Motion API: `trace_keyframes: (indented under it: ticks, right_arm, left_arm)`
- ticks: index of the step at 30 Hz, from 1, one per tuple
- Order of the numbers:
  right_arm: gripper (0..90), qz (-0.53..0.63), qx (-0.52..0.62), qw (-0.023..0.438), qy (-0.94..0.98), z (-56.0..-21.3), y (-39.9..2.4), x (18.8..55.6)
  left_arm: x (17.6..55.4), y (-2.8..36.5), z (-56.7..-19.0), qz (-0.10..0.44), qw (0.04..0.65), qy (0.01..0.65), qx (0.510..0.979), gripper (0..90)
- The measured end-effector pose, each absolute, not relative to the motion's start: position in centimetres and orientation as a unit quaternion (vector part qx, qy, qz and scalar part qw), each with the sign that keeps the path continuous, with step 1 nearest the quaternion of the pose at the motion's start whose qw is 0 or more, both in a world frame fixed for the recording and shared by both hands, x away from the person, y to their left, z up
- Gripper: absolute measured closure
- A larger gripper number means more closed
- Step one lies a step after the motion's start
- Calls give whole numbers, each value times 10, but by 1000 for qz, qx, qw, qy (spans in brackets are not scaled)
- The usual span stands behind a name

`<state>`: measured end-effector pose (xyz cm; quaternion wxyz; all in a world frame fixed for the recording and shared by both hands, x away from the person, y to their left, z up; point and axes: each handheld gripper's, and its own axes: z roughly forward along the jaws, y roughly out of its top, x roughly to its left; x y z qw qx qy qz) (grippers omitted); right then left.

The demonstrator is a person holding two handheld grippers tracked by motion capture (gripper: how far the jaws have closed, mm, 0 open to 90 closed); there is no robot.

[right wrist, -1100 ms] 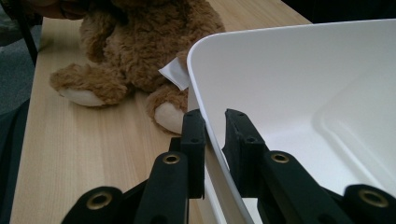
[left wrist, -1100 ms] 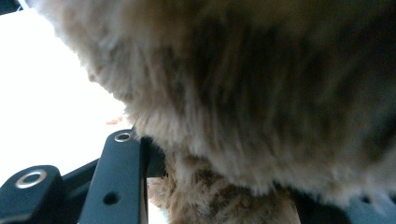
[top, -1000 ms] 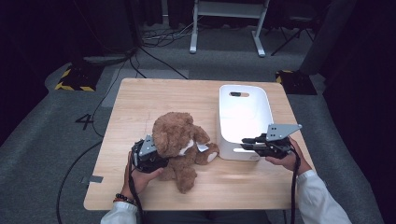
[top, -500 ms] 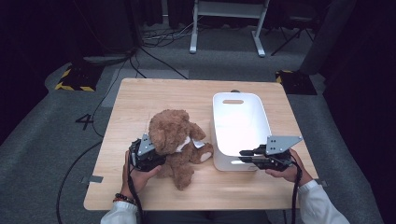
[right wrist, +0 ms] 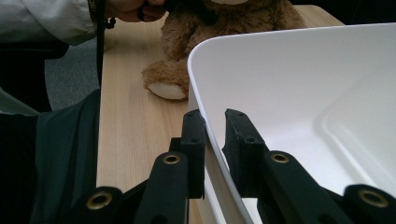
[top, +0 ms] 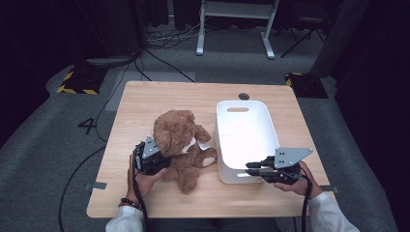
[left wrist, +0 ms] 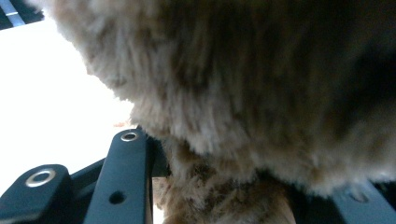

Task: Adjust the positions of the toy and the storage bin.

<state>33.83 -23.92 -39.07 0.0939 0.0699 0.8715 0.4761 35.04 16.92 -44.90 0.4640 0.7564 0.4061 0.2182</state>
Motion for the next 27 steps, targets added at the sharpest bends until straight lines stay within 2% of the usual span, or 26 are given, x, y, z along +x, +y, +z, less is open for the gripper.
trace_keyframes:
  ticks: [4, 6, 7, 8, 9, 10, 12, 13, 16, 17, 24, 26, 27]
  right_arm:
    - [762, 473, 77, 95, 872, -390, -240, 339]
    - [669, 491, 90, 98, 861, -388, -246, 337]
    - [669, 491, 90, 98, 861, -388, -246, 337]
    - [591, 505, 93, 117, 850, -383, -253, 333]
    - [591, 505, 93, 117, 850, -383, -253, 333]
    - [512, 514, 97, 120, 844, -376, -261, 329]
    - [493, 514, 97, 130, 842, -373, -265, 326]
    - [453, 517, 109, 159, 834, -368, -276, 323]
    - [414, 532, 122, 165, 821, -364, -289, 321]
    - [359, 536, 139, 178, 814, -362, -302, 320]
    - [343, 520, 196, 196, 808, -367, -343, 324]
    - [308, 528, 226, 187, 797, -376, -356, 331]
    - [292, 504, 256, 200, 800, -389, -364, 338]
  left_arm:
    - [351, 169, -449, 218, 465, 406, 756, 570]
    - [351, 169, -450, 217, 467, 409, 753, 570]
    - [351, 169, -450, 217, 467, 409, 753, 570]
    - [351, 169, -450, 218, 467, 408, 754, 570]
    - [351, 169, -450, 218, 467, 408, 754, 569]
    - [351, 169, -450, 216, 467, 407, 755, 567]
    - [351, 170, -450, 215, 466, 406, 756, 562]
    - [351, 170, -450, 212, 466, 407, 756, 552]
    - [352, 170, -450, 212, 467, 410, 754, 545]
    - [352, 170, -449, 213, 464, 407, 757, 545]
    - [352, 169, -449, 213, 464, 403, 760, 565]
    - [352, 169, -449, 213, 463, 401, 761, 567]
    - [353, 168, -449, 214, 462, 401, 761, 568]
